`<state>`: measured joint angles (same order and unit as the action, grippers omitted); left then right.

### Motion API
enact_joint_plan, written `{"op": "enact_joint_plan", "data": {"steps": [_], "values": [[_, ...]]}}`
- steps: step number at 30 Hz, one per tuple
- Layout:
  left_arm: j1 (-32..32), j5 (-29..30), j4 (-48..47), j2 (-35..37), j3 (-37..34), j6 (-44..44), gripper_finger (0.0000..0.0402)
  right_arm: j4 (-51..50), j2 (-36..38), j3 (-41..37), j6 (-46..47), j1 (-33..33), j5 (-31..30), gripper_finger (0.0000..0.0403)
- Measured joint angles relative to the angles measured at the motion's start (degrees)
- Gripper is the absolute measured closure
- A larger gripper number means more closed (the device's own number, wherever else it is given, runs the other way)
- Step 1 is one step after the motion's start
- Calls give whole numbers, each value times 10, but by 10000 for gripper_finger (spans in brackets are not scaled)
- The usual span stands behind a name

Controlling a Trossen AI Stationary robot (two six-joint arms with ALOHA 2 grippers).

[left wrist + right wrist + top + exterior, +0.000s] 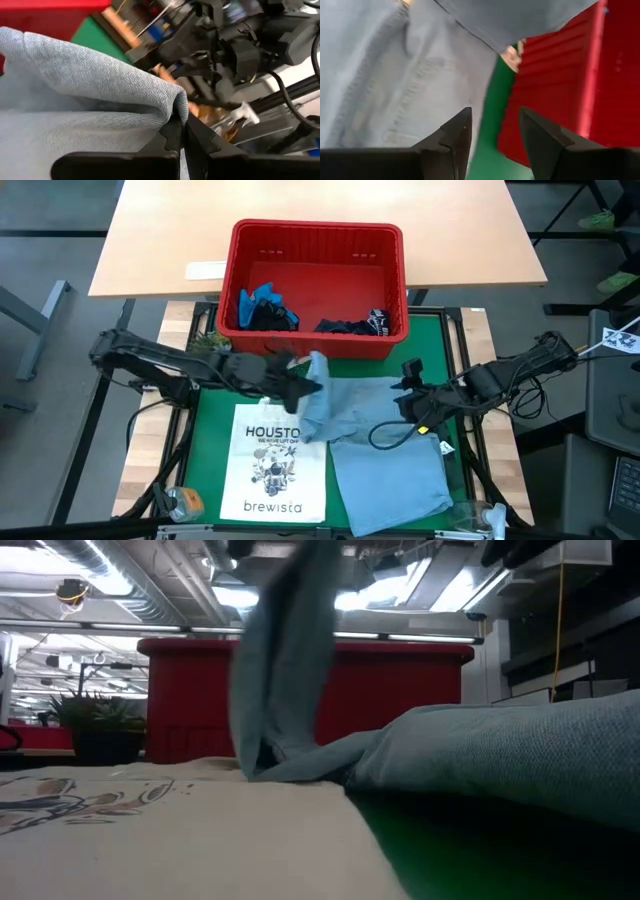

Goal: Fold Laundry from Bin
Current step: Fold the light blue jeans

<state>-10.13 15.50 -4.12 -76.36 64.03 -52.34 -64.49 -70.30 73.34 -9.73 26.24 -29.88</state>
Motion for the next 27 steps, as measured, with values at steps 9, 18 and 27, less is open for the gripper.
{"op": "enact_joint_plan", "data": {"steps": [9, 18, 27], "values": [[30, 0, 319, -181, 0, 21, 401, -72, 1, 57, 0, 0, -45, 242], [63, 1, 448, -340, 82, 18, 401, -91, 1, 57, 0, 0, -45, 242], [67, -38, 433, -505, 300, 48, 400, -115, 1, 56, -17, 0, -34, 242]]}}
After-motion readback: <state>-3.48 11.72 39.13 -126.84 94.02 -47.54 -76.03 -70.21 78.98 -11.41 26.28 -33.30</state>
